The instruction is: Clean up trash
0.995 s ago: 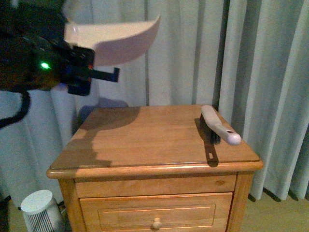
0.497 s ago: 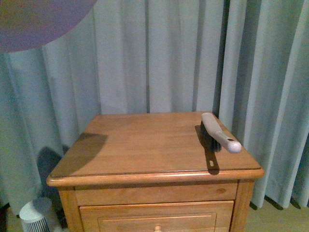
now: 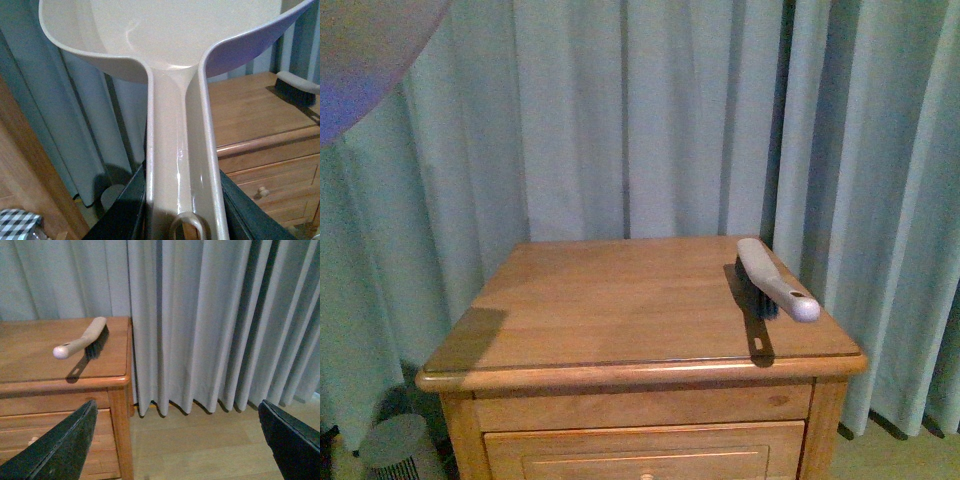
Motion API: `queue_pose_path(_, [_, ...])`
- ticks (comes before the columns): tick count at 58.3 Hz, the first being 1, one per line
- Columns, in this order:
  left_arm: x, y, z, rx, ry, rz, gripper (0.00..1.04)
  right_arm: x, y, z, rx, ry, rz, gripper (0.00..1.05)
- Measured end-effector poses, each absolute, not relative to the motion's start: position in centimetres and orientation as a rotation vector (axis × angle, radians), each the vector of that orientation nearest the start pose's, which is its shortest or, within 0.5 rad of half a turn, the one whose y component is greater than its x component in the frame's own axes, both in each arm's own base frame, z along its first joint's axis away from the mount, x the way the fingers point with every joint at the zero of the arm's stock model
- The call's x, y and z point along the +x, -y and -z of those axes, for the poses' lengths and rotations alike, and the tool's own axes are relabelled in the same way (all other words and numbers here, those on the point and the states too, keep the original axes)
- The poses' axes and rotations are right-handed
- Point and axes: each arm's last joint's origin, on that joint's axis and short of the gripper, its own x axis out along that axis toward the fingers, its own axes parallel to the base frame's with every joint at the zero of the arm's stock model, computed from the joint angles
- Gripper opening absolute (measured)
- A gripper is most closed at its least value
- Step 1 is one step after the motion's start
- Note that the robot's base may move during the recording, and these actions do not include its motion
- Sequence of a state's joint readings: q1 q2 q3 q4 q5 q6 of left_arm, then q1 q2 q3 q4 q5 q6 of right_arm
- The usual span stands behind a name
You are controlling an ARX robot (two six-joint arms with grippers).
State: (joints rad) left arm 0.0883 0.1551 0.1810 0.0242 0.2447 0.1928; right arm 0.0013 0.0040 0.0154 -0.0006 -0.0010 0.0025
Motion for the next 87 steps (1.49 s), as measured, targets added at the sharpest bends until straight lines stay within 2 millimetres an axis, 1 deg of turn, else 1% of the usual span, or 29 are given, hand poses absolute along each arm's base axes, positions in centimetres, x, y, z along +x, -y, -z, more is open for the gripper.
queue_pose_path(9, [9.8,-0.3,-21.1,0.181,0.051,0.131,0.28,9.7,0.0,-16.8,-0.001,0.011,0.004,0.97])
queue_pose_path(12, [9.8,-0.2,-21.0,0.176,0.049,0.131,0.28,9.9,-0.1,-17.2,-0.047,0.04,0.162,0.97])
queue_pose_path(13, [9.8,-0.2,-21.0,0.176,0.049,0.132,0.28,10.0,-0.1,-17.3,-0.054,0.037,0.189,0.97])
queue_pose_path(16, [9.8,-0.2,-21.0,0.173,0.048,0.132,0.28,10.4,-0.2,-17.2,-0.073,-0.023,0.31,0.97])
queue_pose_path(18, [9.8,-0.2,-21.0,0.172,0.048,0.132,0.28,11.0,-0.3,-17.3,-0.078,-0.091,0.353,0.97])
queue_pose_path(20, [9.8,-0.2,-21.0,0.171,0.047,0.133,0.28,11.4,-0.4,-17.5,-0.064,-0.132,0.344,0.97])
queue_pose_path(22, [9.8,-0.2,-21.0,0.171,0.047,0.132,0.28,12.4,-0.7,-18.3,-0.041,-0.188,0.302,0.97])
queue_pose_path(25, [9.9,-0.2,-21.0,0.17,0.047,0.132,0.28,13.7,-1.2,-19.6,-0.001,-0.227,0.249,0.97])
queue_pose_path(28, [9.9,-0.2,-21.0,0.168,0.047,0.132,0.28,15.5,-1.9,-21.4,0.041,-0.277,0.188,0.97])
queue_pose_path(29, [9.9,-0.2,-21.0,0.168,0.047,0.132,0.28,15.8,-2.0,-21.7,0.042,-0.284,0.18,0.97])
queue_pose_path(31, [9.9,-0.2,-21.0,0.168,0.046,0.132,0.28,18.0,-2.8,-23.2,0.076,-0.325,0.138,0.97])
queue_pose_path(32, [9.9,-0.2,-21.0,0.168,0.046,0.132,0.28,18.7,-3.0,-23.7,0.079,-0.339,0.128,0.97])
queue_pose_path(33, [9.9,-0.2,-21.0,0.168,0.046,0.132,0.28,20.0,-3.6,-24.4,0.089,-0.362,0.109,0.97])
queue_pose_path(35, [9.9,-0.2,-21.0,0.168,0.046,0.132,0.28,21.7,-4.4,-25.3,0.094,-0.387,0.078,0.97])
queue_pose_path(36, [9.9,-0.2,-21.0,0.168,0.046,0.132,0.28,23.1,-5.1,-25.7,0.097,-0.417,0.058,0.97])
queue_pose_path(38, [9.9,-0.2,-21.0,0.168,0.046,0.132,0.28,24.1,-5.6,-25.8,0.098,-0.441,0.05,0.97])
queue_pose_path(41, [9.9,-0.2,-21.0,0.168,0.046,0.132,0.28,26.2,-6.8,-26.1,0.106,-0.502,0.019,0.97])
queue_pose_path(42, [9.9,-0.2,-21.0,0.168,0.046,0.132,0.28,26.6,-7.0,-26.2,0.107,-0.51,0.016,0.97])
queue_pose_path(43, [9.9,-0.2,-21.0,0.168,0.046,0.132,0.28,27.4,-7.4,-26.4,0.114,-0.527,0.009,0.97])
queue_pose_path(48, [9.9,-0.2,-21.0,0.168,0.046,0.13,0.28,30.2,-9.0,-26.9,0.13,-0.569,-0.014,0.97])
queue_pose_path(53, [9.9,-0.2,-21.0,0.168,0.046,0.13,0.28,32.4,-10.2,-26.7,0.143,-0.604,-0.013,0.97])
queue_pose_path(56, [9.9,-0.2,-21.0,0.168,0.046,0.13,0.28,33.7,-10.9,-26.3,0.152,-0.642,-0.007,0.97])
queue_pose_path(62, [9.9,-0.2,-21.0,0.168,0.046,0.13,0.28,35.3,-11.9,-25.0,0.149,-0.699,-0.003,0.97])
queue_pose_path(71, [9.9,-0.2,-21.0,0.168,0.046,0.13,0.28,36.9,-13.1,-23.6,0.145,-0.725,-0.002,0.97])
queue_pose_path(76, [9.9,-0.2,-21.0,0.168,0.046,0.13,0.28,37.9,-13.7,-23.5,0.149,-0.716,-0.006,0.97])
queue_pose_path(87, [9.9,-0.2,-21.0,0.168,0.046,0.13,0.28,39.2,-14.7,-23.6,0.152,-0.707,-0.015,0.97])
